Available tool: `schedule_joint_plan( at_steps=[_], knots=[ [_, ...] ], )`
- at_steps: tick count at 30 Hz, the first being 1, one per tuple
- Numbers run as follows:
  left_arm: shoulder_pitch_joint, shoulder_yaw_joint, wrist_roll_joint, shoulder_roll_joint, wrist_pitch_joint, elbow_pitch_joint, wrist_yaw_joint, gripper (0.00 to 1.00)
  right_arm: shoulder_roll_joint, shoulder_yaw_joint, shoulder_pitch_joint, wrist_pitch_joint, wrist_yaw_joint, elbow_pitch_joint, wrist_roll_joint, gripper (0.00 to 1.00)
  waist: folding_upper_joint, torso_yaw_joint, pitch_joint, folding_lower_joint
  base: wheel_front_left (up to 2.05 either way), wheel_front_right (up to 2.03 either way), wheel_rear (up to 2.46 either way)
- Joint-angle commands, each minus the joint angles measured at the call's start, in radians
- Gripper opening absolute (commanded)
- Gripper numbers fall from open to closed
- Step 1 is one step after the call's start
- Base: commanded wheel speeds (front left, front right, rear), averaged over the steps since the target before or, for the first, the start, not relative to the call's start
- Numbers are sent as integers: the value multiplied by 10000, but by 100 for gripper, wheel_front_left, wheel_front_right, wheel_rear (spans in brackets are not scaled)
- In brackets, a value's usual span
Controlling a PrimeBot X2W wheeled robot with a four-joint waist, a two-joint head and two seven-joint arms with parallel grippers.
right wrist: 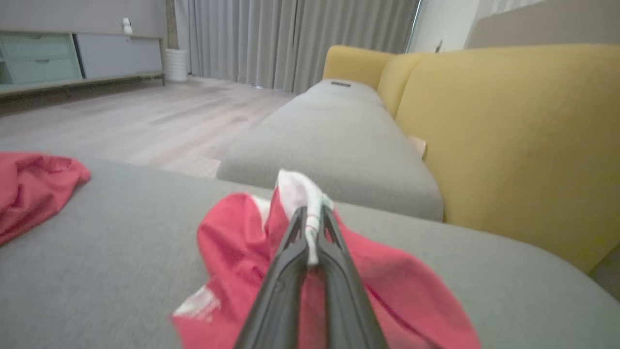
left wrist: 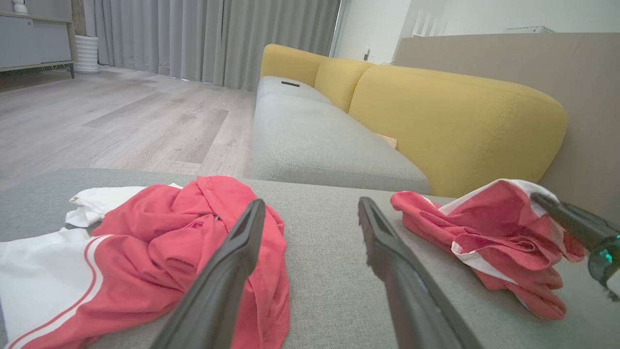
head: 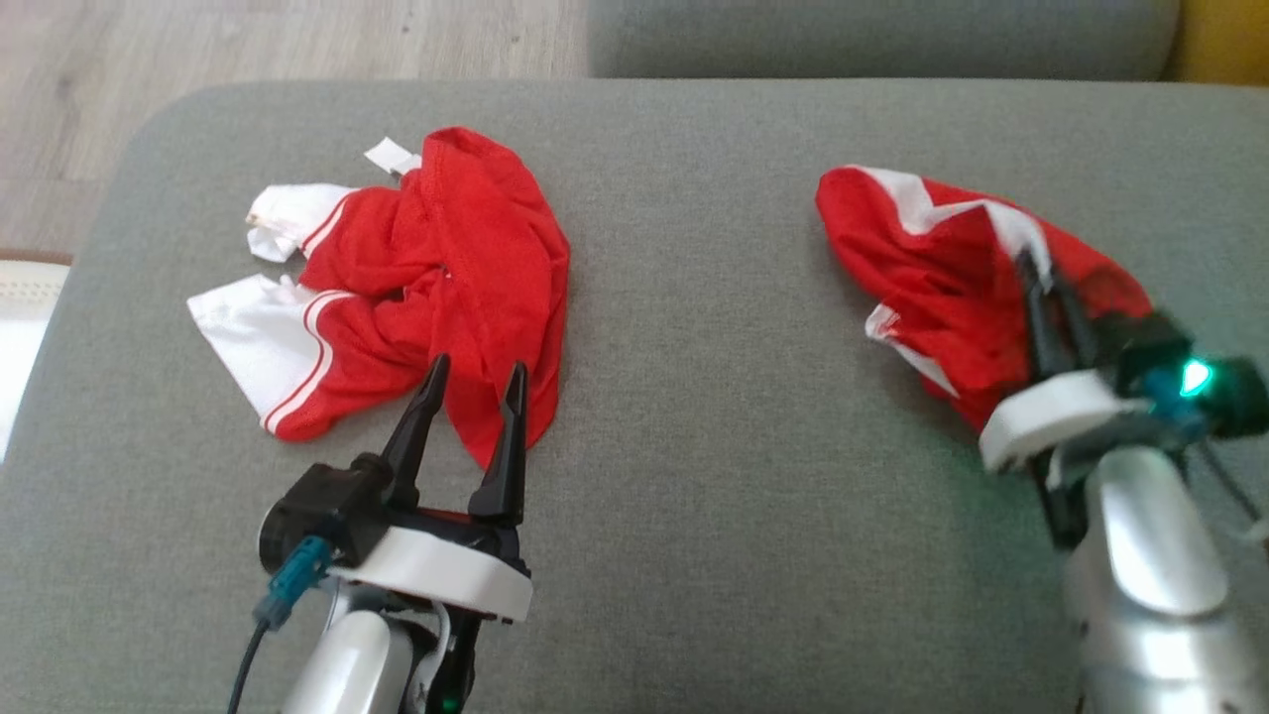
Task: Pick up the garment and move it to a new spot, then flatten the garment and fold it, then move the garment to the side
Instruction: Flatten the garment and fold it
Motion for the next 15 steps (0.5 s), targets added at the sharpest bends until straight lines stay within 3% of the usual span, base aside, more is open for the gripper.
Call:
schedule_joint_plan(
  at_steps=[1, 9, 15],
  knots=[
    [-303, 230, -105, -1, -51, -278, 15, 100, -43, -26, -801, -114, 75, -466, 50, 0, 0, 15, -140, 0, 0, 0, 0],
    [-112, 234, -217, -1, -51, -262, 38, 100, -182, -662, -3401, -156, 75, -624, -872, 0, 0, 116, -469, 0, 0, 0, 0],
    [-30, 228, -309, -1, -51, -346, 97, 100, -291, -77, -5554, -221, 75, -1531, -893, 0, 0, 266, -598, 0, 0, 0, 0]
  ],
)
